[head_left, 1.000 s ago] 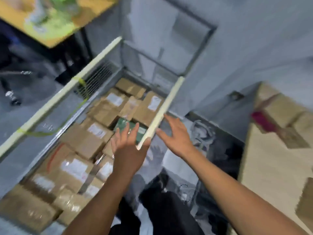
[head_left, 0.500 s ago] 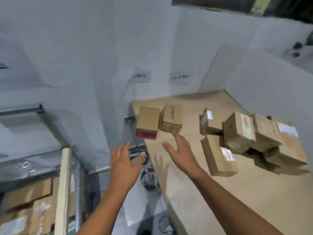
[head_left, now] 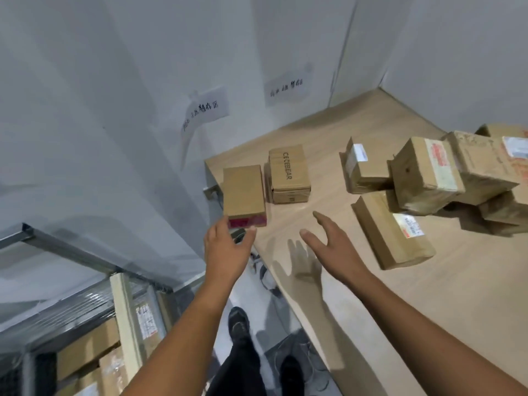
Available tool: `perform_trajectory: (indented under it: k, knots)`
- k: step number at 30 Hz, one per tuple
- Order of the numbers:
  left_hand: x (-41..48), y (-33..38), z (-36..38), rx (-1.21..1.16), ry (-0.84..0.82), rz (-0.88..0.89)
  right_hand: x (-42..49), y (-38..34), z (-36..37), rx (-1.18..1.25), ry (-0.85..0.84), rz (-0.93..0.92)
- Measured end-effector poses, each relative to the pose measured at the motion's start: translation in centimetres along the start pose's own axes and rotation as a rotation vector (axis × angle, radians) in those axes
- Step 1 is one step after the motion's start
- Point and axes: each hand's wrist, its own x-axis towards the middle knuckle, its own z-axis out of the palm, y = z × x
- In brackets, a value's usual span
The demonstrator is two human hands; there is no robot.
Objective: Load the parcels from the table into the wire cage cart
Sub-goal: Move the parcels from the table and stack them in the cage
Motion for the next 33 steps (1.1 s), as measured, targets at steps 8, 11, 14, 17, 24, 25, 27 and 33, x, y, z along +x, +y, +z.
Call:
perform_trajectory:
  k: [8,11,14,17,24,25,27,33]
  knots:
    - [10.6,-3.5,0.7,-0.043,-0.141,-0.120,9.4,-4.6,6.7,0.084,-0.107,0.132]
    - [13.3,-4.7,1.2,-0.105,-0.218,-0.171,11.7,-5.6,8.9,0.087,-0.136,0.204]
    - [15.0,-5.4,1.7,-0.200,-0.308,-0.187,13.1,-6.3,10.7,0.138,-0.166,0.257]
    - [15.5,-6.2,2.3,-0.295,-0.313,-0.189,13.6,-6.8,12.0,0.182,-0.137,0.244]
    - [12.2,-5.6,-0.1,-0.534,-0.173,-0.268,11.3,-6.9,11.8,0.247,-0.132,0.147]
    - [11.2,-5.6,-0.6,-0.573,-0.126,-0.277,10.7,-7.0,11.7,0.252,-0.153,0.122]
    - [8.8,-5.6,-1.5,-0.627,-0.022,-0.279,9.4,-7.3,11.7,0.257,-0.209,0.058]
    - [-1.5,-7.5,-3.7,-0.750,0.274,-0.310,5.1,-8.0,13.1,0.262,-0.443,-0.093]
